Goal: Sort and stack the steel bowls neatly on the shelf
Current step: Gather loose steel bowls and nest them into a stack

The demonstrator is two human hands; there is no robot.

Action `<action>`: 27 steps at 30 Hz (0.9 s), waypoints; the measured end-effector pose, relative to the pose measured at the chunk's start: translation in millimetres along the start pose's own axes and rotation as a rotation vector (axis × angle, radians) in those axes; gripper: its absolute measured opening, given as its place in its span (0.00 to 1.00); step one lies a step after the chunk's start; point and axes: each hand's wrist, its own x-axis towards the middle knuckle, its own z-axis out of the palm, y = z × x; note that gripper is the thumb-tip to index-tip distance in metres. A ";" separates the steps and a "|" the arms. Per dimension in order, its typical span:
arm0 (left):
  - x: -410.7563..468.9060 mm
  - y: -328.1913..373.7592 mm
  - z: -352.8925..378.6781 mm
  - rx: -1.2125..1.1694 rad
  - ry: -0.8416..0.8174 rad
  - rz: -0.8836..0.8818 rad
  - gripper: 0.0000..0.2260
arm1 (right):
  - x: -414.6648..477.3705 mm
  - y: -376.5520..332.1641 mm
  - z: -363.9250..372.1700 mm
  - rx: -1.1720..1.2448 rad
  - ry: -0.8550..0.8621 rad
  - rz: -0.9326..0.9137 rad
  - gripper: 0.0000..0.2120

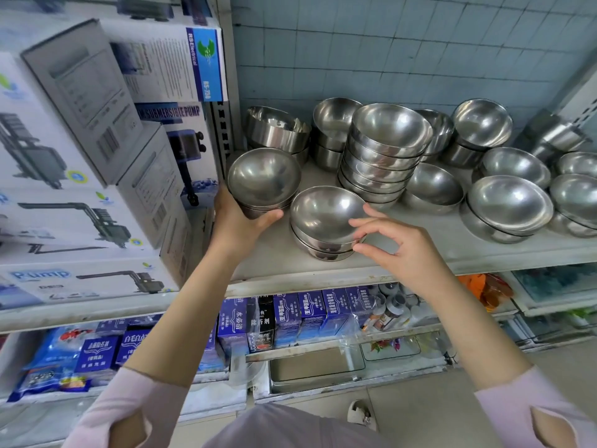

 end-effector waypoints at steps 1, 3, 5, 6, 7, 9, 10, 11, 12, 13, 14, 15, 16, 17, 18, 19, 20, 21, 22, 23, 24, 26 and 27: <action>0.4 0.0 0.6 -0.019 -0.012 0.010 0.43 | 0.1 0.0 -0.2 -0.010 0.006 -0.011 0.04; 0.3 -0.3 0.2 -0.044 -0.016 0.042 0.40 | 0.5 0.5 0.4 -0.036 0.018 -0.039 0.03; -2.2 -1.4 -2.8 -0.069 -0.014 0.064 0.38 | 0.4 1.2 1.9 -0.045 0.028 -0.054 0.04; -4.3 -1.1 -5.1 -0.081 -0.015 0.064 0.38 | 0.3 1.5 3.1 -0.041 0.033 -0.057 0.04; -6.6 -0.7 -7.8 -0.096 -0.013 0.066 0.38 | 0.2 2.0 4.3 -0.032 0.039 -0.056 0.04; -12.1 -0.9 -13.7 -0.119 -0.006 0.069 0.38 | 0.4 3.2 6.9 -0.009 0.050 -0.053 0.04; -16.2 0.1 -17.7 -0.131 0.002 0.070 0.37 | 0.8 3.7 8.3 -0.001 0.054 -0.055 0.04; -20.3 1.9 -21.7 -0.139 0.014 0.077 0.35 | 1.4 4.0 9.7 0.002 0.057 -0.062 0.05; -23.5 3.1 -25.3 -0.149 0.029 0.091 0.33 | 2.3 4.1 11.2 -0.003 0.058 -0.073 0.05; -27.0 4.2 -28.7 -0.153 0.045 0.108 0.32 | 3.4 3.8 12.4 -0.011 0.057 -0.084 0.05; -30.4 6.0 -32.1 -0.149 0.058 0.129 0.32 | 4.3 3.2 12.9 -0.018 0.053 -0.091 0.05; -33.3 8.5 -35.0 -0.144 0.070 0.152 0.34 | 5.2 1.9 13.0 -0.022 0.046 -0.094 0.05; -36.2 12.1 -37.8 -0.142 0.072 0.177 0.35 | 5.6 0.5 12.8 -0.023 0.038 -0.093 0.06; -39.2 17.1 -40.9 -0.147 0.065 0.203 0.36 | 5.9 -1.3 12.1 -0.022 0.028 -0.087 0.07; -41.7 21.7 -43.3 -0.153 0.056 0.225 0.37 | 6.0 -4.2 10.9 -0.010 0.017 -0.064 0.10; -44.6 27.3 -45.9 -0.152 0.046 0.247 0.37 | 6.4 -8.3 9.3 0.020 0.003 -0.025 0.14; -47.1 33.2 -48.6 -0.143 0.029 0.274 0.38 | 7.2 -13.0 6.6 0.058 -0.011 0.013 0.20; -49.7 40.9 -50.7 -0.135 0.001 0.304 0.39 | 9.2 -17.5 3.1 0.093 -0.020 0.031 0.25; -50.9 48.0 -52.1 -0.133 -0.039 0.329 0.40 | 12.2 -22.6 -1.1 0.123 -0.021 0.031 0.30; -51.5 54.9 -52.3 -0.133 -0.088 0.339 0.41 | 16.6 -27.0 -5.9 0.161 -0.021 0.026 0.34; -50.7 60.8 -50.9 -0.130 -0.140 0.346 0.42 | 22.0 -30.9 -11.1 0.215 -0.029 0.016 0.37; -49.0 69.1 -41.8 -0.100 -0.238 0.369 0.43 | 33.9 -37.3 -21.2 0.352 -0.081 -0.004 0.42; -48.5 72.0 -35.0 -0.076 -0.278 0.376 0.44 | 38.9 -38.8 -25.3 0.402 -0.109 -0.008 0.44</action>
